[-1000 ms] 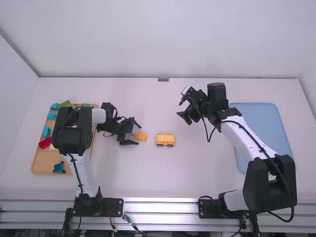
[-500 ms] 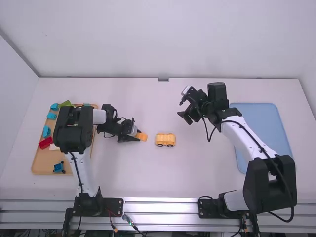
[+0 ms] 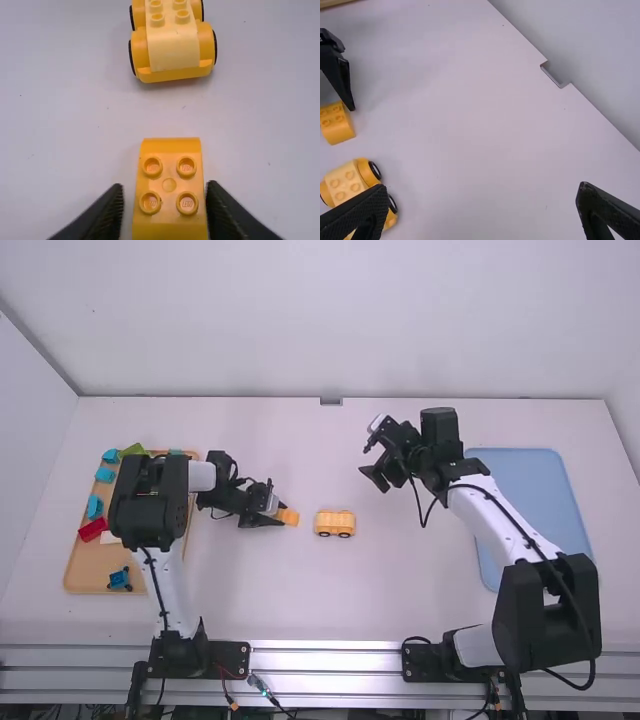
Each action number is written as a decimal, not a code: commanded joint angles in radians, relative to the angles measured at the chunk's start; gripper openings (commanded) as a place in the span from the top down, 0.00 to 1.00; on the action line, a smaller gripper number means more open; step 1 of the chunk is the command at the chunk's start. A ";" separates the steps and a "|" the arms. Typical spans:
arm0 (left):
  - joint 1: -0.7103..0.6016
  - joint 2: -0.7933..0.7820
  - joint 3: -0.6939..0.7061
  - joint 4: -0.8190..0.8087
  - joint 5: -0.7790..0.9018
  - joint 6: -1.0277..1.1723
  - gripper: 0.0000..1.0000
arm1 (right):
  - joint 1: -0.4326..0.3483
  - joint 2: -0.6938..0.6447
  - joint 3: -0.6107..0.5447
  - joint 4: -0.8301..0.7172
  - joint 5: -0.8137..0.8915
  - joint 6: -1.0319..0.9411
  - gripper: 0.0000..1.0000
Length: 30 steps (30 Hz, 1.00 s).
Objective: Assemble lego blocks to make yellow taxi
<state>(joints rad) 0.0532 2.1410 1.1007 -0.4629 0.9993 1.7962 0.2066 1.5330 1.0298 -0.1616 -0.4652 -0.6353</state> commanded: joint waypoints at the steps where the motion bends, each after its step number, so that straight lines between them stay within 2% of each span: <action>1: -0.008 0.020 -0.011 0.008 0.033 0.008 0.63 | -0.004 -0.007 0.003 -0.005 -0.005 0.003 0.01; 3: -0.003 0.020 -0.024 0.023 0.038 0.007 0.68 | -0.004 -0.007 0.003 -0.004 -0.005 0.003 0.01; 6: -0.003 0.020 -0.030 0.026 0.040 0.008 0.68 | -0.004 -0.007 0.003 -0.004 -0.005 0.003 0.01; 8: -0.010 0.020 -0.029 0.022 0.036 0.008 0.64 | -0.004 -0.007 0.003 -0.003 -0.005 0.003 0.01; 10: -0.010 0.020 -0.030 0.019 0.033 0.008 0.55 | -0.004 -0.007 0.003 -0.003 -0.005 0.003 0.01; 12: -0.010 0.020 -0.030 0.019 0.033 0.008 0.53 | -0.004 -0.007 0.003 -0.003 -0.005 0.003 0.01; 13: -0.011 0.020 -0.030 0.021 0.033 0.008 0.55 | -0.004 -0.007 0.003 -0.004 -0.005 0.003 0.01; 14: -0.018 0.020 -0.029 0.027 0.033 0.008 0.64 | -0.004 -0.007 0.003 -0.004 -0.006 0.003 0.01; 15: -0.020 0.020 -0.030 0.027 0.033 0.008 0.68 | -0.004 -0.007 0.003 -0.005 -0.006 0.003 0.01; 20: -0.021 0.020 -0.033 0.028 0.030 0.008 0.70 | -0.004 -0.007 0.003 -0.004 -0.008 0.003 0.01; 24: -0.020 0.020 -0.046 0.051 0.038 0.008 0.80 | -0.004 -0.007 0.003 -0.004 -0.008 0.003 0.01; 25: -0.019 0.020 -0.047 0.055 0.047 0.008 0.79 | -0.004 -0.007 0.003 -0.004 -0.008 0.003 0.01; 27: -0.021 0.016 -0.047 0.049 0.073 0.008 0.66 | -0.004 -0.007 0.003 -0.003 -0.008 0.002 0.01; 30: -0.015 0.001 -0.032 -0.001 0.083 0.009 0.67 | -0.004 -0.007 0.003 0.004 -0.006 0.003 0.01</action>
<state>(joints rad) 0.0402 2.1410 1.0714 -0.4389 1.0401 1.7996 0.2066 1.5330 1.0298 -0.1608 -0.4652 -0.6361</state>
